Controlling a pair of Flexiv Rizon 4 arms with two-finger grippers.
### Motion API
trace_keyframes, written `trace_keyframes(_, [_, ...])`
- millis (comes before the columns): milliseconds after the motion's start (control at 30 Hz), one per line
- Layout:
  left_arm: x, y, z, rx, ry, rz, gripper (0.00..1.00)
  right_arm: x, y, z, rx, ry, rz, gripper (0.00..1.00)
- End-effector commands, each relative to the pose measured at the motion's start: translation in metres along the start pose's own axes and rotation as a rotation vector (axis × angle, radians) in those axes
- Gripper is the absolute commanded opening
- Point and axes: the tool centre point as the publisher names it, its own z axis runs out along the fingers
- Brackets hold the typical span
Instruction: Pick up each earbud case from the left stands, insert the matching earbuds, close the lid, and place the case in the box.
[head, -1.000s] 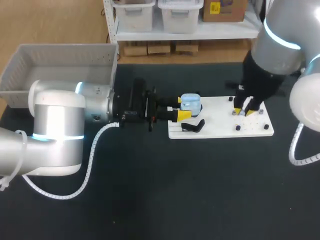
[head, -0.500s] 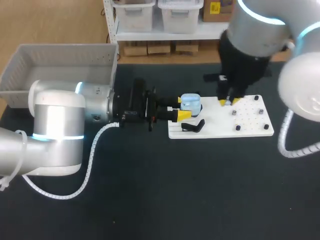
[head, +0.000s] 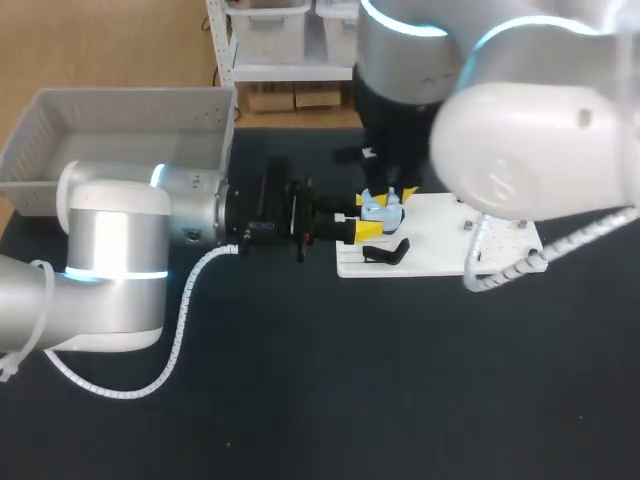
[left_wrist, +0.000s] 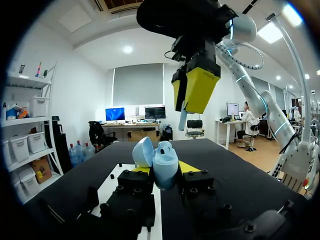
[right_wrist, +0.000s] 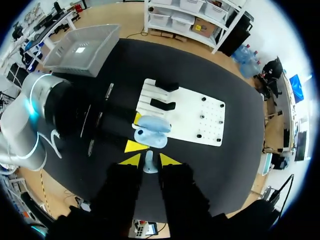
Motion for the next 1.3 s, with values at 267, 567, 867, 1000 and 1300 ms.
trace_keyframes(267, [0.001, -0.0017, 0.0004, -0.008, -0.003, 0.004, 0.0, -0.006, 0.0027, 0.0061, 0.007, 0.005, 0.002, 0.0])
trace_keyframes(567, [0.001, -0.0017, 0.0004, -0.008, -0.003, 0.004, 0.0, -0.0081, 0.0019, 0.0076, -0.014, 0.026, -0.013, 0.0])
trace_keyframes(867, [0.001, -0.0017, 0.0004, -0.008, -0.003, 0.004, 0.0, -0.009, -0.001, 0.0158, -0.014, 0.051, -0.016, 0.0])
trace_keyframes(1000, [0.001, -0.0017, 0.0004, -0.008, -0.003, 0.004, 0.0, -0.009, -0.0014, 0.0159, -0.019, 0.053, -0.025, 0.0])
trace_keyframes(1300, [0.001, -0.0017, 0.0004, -0.008, -0.003, 0.004, 0.0, -0.0116, 0.0016, 0.0127, -0.025, 0.069, -0.05, 0.0])
